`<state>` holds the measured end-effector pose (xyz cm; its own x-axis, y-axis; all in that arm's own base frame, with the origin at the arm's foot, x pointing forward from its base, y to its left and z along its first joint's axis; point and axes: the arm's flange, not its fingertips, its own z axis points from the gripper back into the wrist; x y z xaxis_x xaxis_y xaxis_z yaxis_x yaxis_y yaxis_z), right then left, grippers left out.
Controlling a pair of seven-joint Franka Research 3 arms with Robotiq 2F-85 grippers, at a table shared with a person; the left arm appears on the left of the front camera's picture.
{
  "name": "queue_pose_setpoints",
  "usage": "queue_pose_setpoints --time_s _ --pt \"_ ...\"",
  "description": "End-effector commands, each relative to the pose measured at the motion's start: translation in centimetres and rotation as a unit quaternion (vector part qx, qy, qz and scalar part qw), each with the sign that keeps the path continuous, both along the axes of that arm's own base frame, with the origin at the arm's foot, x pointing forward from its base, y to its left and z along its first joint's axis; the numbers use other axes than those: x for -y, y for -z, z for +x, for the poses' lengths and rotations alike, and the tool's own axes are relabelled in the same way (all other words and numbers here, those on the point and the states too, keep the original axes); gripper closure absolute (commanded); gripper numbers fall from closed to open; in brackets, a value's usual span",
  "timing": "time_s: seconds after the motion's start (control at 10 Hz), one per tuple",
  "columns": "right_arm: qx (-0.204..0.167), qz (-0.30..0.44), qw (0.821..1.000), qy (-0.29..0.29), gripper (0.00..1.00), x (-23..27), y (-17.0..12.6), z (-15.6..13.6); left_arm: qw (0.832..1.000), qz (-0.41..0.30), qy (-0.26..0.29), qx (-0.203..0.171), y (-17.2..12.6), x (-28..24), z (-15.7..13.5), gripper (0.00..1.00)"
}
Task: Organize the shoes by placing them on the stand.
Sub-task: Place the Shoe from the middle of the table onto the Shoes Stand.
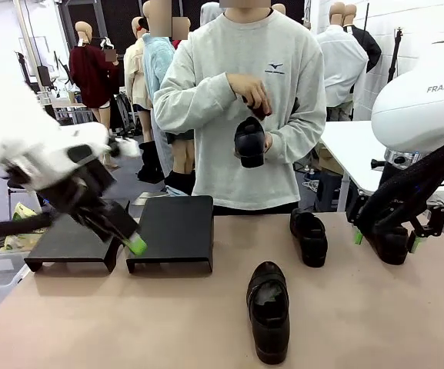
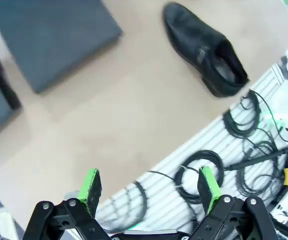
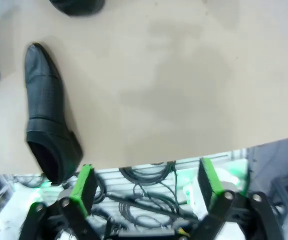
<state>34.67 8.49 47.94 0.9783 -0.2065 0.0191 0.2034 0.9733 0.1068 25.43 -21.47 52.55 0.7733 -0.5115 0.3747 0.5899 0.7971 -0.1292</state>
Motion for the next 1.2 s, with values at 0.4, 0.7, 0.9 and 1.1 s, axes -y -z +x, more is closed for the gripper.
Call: queue_pose_setpoints --time_s 0.4,0.7,0.9,1.1 --pt "0.0 -0.005 1.0 -0.001 0.0 0.1 -0.1 0.4 0.996 -0.018 -0.061 -0.063 3.2 5.9 -2.5 0.0" --pt "0.0 -0.005 1.0 -0.001 0.0 0.1 -0.1 0.4 0.989 0.033 -0.145 0.001 0.7 6.6 -0.6 0.0" --pt "0.0 -0.005 1.0 -0.001 0.0 0.1 -0.1 0.4 0.979 0.039 -0.202 0.002 3.1 11.0 1.8 0.0" --pt "0.0 -0.005 1.0 -0.001 0.0 0.1 -0.1 0.4 0.976 0.052 -0.21 -0.02 6.0 14.7 2.8 0.0"
